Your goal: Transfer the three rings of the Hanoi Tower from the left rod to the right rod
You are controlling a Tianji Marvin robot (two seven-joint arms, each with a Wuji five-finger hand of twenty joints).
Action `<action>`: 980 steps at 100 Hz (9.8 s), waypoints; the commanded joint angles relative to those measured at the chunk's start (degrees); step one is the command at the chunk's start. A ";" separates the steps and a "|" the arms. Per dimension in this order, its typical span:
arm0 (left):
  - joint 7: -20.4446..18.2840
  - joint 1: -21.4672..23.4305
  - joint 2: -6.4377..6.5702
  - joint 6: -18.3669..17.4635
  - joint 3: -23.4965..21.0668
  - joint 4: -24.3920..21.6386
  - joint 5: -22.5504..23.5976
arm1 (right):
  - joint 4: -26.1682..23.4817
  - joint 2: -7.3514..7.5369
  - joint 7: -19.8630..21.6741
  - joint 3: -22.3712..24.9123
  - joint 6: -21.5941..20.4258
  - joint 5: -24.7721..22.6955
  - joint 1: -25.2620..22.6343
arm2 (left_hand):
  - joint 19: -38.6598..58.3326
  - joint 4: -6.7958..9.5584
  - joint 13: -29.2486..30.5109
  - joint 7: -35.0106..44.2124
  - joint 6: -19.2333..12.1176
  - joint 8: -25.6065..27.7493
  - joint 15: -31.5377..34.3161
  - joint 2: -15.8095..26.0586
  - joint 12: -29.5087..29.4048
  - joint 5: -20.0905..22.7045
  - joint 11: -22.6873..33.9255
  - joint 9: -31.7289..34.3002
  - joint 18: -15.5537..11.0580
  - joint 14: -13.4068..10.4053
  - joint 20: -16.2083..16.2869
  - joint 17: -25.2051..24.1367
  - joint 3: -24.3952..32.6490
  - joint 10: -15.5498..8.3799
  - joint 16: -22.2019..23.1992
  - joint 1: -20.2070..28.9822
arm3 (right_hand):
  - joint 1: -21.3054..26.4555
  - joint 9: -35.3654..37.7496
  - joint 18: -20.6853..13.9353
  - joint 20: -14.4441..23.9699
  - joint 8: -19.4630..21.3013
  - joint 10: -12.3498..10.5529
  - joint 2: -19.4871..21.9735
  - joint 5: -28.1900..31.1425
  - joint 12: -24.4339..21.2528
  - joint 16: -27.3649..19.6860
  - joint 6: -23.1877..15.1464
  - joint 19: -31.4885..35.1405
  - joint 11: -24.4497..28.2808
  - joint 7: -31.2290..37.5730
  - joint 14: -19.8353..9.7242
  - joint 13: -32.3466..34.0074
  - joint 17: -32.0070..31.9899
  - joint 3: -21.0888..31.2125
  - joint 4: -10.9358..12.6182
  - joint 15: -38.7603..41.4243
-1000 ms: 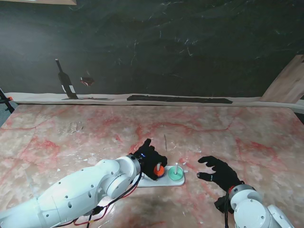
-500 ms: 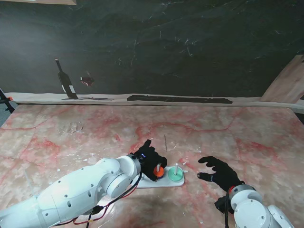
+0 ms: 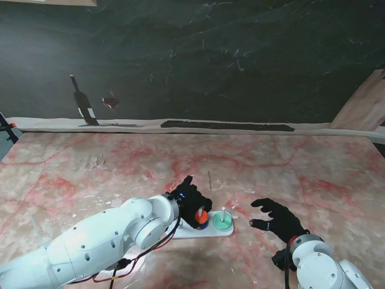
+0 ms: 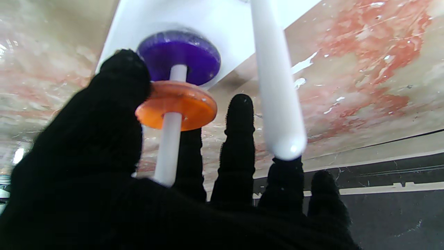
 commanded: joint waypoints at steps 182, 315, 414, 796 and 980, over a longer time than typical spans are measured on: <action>-6.10 5.92 2.45 -2.97 -12.28 -11.07 5.58 | -0.55 -0.06 0.31 0.22 0.93 0.39 -0.67 | 4.87 1.62 3.04 5.06 -1.86 -0.31 2.67 2.49 1.06 4.87 0.94 3.51 -0.01 -0.37 -3.19 0.38 6.76 -1.86 1.21 3.09 | 0.64 -1.49 -0.71 1.15 -0.09 0.15 0.20 -1.40 0.24 0.56 0.55 -0.08 0.62 0.59 0.30 -0.27 -0.31 -0.97 1.89 0.62; -12.97 19.43 4.44 -6.05 -26.91 -19.08 14.11 | -0.15 0.00 0.58 0.06 0.93 0.40 -0.29 | 7.57 1.24 3.97 4.84 -1.01 -0.69 2.92 1.90 1.02 5.80 0.59 4.61 0.20 0.01 -4.90 0.55 7.32 -1.69 1.23 2.78 | 0.57 -1.54 -0.71 1.10 -0.14 0.14 0.23 -1.72 0.24 0.57 0.56 -0.05 0.62 0.58 0.30 -0.26 -0.31 -1.11 1.90 0.63; -13.17 18.54 4.57 -5.66 -25.27 -17.63 12.82 | -0.22 -0.02 0.57 0.25 1.03 0.47 -0.46 | 9.00 0.98 4.67 5.15 -0.97 -0.72 3.39 1.56 1.52 6.12 1.39 5.50 0.15 0.00 -5.58 0.63 7.47 -1.85 1.36 2.91 | 0.57 -1.62 -0.78 1.16 -0.18 0.14 0.19 -1.73 0.25 0.61 0.56 0.19 0.65 0.67 0.29 -0.15 -0.25 -1.12 1.89 0.72; -6.40 20.34 3.90 -2.89 -25.63 -11.80 7.35 | 0.30 0.12 1.00 0.05 0.91 0.11 -0.10 | 4.23 0.58 -2.25 -1.91 7.42 -8.58 1.41 -1.14 -10.42 -3.26 -7.79 -7.58 -0.50 -1.66 -4.01 -0.20 5.02 1.85 0.50 -0.75 | 0.46 -1.62 -0.72 1.42 -0.30 0.18 0.82 -2.20 0.25 0.64 0.55 1.25 0.68 0.64 0.40 -0.24 -0.21 -1.54 1.97 0.78; 2.26 8.36 1.30 1.69 -6.58 -3.97 3.61 | -0.04 0.09 1.04 0.16 1.50 0.38 -0.30 | -8.91 -3.15 -13.24 -7.97 4.62 -14.32 -9.37 -4.79 -10.30 -16.57 -7.36 -20.41 1.32 4.43 -11.49 0.32 -5.26 9.01 -6.86 -4.89 | 0.37 -1.70 -0.67 1.42 -0.29 0.23 0.85 -2.08 0.23 0.64 0.63 1.23 0.67 0.64 0.34 -0.34 -0.22 -1.62 1.97 0.78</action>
